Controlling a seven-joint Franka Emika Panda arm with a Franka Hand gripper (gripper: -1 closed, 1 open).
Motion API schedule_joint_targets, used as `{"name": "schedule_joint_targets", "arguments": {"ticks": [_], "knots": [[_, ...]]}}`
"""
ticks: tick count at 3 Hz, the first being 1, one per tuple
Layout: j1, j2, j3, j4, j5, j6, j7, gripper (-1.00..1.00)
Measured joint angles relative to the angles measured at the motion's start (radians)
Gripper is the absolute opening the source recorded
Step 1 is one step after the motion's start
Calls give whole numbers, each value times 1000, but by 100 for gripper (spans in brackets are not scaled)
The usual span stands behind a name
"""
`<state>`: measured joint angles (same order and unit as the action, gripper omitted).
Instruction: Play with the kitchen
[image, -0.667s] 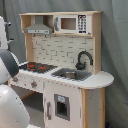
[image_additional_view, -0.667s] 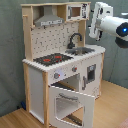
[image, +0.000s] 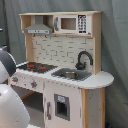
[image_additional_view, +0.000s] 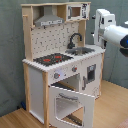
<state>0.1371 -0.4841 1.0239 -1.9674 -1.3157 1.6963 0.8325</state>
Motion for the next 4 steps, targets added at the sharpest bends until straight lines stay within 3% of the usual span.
{"name": "schedule_joint_targets", "arguments": {"ticks": [2, 4], "knots": [[-78, 26, 171, -91, 0, -4, -55, 100], [-197, 26, 323, -104, 0, -5, -171, 100]]}}
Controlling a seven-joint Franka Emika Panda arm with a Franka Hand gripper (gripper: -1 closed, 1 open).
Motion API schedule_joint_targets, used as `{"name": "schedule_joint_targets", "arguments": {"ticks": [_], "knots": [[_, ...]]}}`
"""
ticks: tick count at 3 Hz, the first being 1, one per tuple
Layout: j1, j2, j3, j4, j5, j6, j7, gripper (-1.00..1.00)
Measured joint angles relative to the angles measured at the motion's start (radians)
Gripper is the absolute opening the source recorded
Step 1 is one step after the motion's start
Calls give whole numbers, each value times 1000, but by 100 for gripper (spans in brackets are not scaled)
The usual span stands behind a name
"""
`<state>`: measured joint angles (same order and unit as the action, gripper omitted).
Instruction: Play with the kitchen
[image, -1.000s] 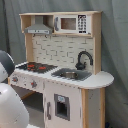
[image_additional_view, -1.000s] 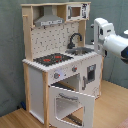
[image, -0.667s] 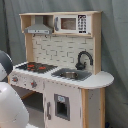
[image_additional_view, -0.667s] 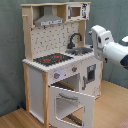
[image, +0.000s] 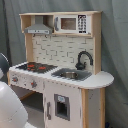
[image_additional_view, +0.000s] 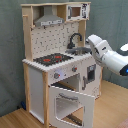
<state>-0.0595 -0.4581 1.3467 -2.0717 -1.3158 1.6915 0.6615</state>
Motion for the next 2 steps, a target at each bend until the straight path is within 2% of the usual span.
{"name": "schedule_joint_targets", "arguments": {"ticks": [1, 2], "knots": [[-37, -6, 32, 6, -8, 0, -96, 100], [-55, 7, 64, -35, -10, 17, -197, 100]]}}
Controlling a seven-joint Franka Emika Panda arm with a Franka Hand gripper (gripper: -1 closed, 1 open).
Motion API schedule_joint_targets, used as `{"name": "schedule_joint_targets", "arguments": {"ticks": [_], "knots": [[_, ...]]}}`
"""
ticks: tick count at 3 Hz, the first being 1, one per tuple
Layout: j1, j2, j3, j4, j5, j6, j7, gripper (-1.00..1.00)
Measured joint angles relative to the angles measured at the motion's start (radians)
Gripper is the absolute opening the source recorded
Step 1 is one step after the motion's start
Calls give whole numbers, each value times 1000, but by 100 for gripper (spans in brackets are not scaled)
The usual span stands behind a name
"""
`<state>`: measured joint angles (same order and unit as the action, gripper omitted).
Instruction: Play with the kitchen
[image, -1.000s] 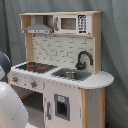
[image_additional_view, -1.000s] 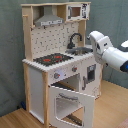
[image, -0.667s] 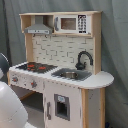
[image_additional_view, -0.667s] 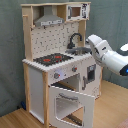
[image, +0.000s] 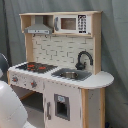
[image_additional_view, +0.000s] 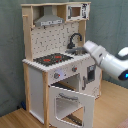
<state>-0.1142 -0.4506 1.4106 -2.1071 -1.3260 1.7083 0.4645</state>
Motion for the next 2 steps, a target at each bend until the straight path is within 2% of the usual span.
{"name": "schedule_joint_targets", "arguments": {"ticks": [2], "knots": [[-88, 19, 115, -167, -8, 41, 7, 100]]}}
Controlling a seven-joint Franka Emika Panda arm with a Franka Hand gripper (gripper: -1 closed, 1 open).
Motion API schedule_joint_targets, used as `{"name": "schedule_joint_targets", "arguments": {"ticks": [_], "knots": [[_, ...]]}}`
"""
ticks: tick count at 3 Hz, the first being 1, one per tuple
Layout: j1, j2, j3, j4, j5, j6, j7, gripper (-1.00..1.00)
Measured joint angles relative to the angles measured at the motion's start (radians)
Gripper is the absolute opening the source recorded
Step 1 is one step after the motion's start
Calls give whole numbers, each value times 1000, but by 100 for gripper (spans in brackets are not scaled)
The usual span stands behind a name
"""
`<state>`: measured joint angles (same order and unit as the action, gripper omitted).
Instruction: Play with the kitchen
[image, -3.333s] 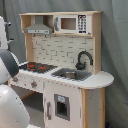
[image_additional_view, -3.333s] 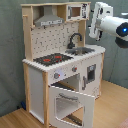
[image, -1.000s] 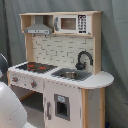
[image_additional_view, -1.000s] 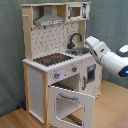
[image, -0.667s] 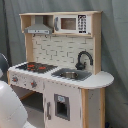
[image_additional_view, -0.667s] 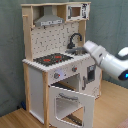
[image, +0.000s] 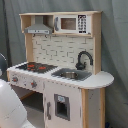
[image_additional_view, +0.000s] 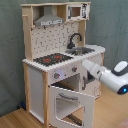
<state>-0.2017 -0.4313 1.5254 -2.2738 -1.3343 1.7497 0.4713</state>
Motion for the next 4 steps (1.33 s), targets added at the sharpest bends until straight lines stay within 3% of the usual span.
{"name": "schedule_joint_targets", "arguments": {"ticks": [1, 2, 4], "knots": [[-80, -5, 58, -51, -19, 45, -16, 100], [-157, -6, 92, -47, -47, 93, -78, 100], [-264, -5, 97, -49, -84, 177, -223, 100]]}}
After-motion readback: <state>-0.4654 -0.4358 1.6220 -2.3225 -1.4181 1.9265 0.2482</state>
